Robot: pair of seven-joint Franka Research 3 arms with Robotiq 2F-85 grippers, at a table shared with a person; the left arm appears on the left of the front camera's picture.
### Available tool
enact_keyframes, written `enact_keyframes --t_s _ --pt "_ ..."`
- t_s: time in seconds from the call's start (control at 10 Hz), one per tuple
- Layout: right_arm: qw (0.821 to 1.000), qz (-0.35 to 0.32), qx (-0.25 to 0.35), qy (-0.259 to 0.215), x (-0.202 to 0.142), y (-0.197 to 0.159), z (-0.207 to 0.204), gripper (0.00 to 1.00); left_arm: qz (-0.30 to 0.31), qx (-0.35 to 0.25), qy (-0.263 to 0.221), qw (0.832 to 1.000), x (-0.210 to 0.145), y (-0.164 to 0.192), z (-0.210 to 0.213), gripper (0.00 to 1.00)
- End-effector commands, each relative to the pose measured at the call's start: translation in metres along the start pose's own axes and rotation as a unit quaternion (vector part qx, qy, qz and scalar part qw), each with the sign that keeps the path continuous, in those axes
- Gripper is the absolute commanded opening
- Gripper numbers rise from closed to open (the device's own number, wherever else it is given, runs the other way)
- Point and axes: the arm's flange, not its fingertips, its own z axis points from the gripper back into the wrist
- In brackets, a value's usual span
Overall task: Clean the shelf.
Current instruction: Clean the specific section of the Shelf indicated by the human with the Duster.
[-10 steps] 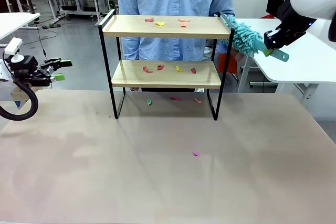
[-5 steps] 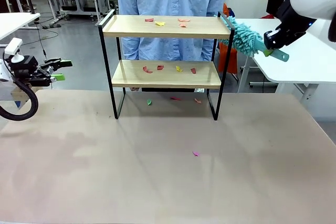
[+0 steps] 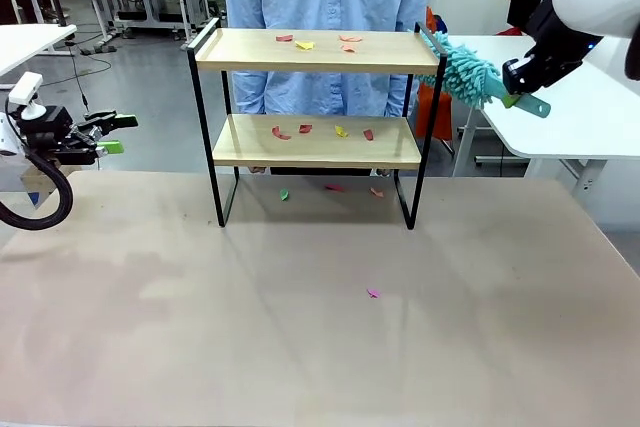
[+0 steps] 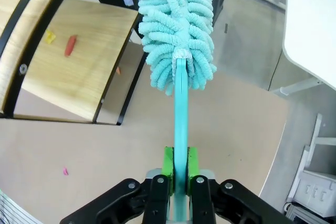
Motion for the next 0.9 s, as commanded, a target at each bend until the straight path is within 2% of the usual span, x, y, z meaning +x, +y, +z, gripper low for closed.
enact_keyframes --t_s 0.0,0.2,0.4,0.6,0.7,0.8 --pt "0.998 0.046 -0.028 0.035 -0.024 -0.038 0.024 0.13 -0.007 0.0 0.0 1.0 0.003 0.0 0.0 1.0" --pt "0.989 0.1 -0.051 0.093 -0.05 -0.068 0.043 0.13 -0.007 0.0 0.0 1.0 0.003 0.0 0.0 1.0" --pt "0.966 0.188 -0.052 0.169 -0.073 -0.079 0.062 0.13 -0.007 0.0 0.0 1.0 0.003 0.0 0.0 1.0" --pt "0.927 0.289 -0.03 0.236 -0.091 -0.076 0.081 0.13 -0.007 0.0 0.0 1.0 0.003 0.0 0.0 1.0" --pt "0.902 0.342 -0.008 0.264 -0.102 -0.062 0.085 0.13 -0.007 0.0 0.0 1.0 0.003 0.0 0.0 1.0" --pt "0.88 0.388 0.02 0.272 -0.109 -0.046 0.086 0.13 -0.007 0.0 0.0 1.0 0.003 0.0 0.0 1.0"
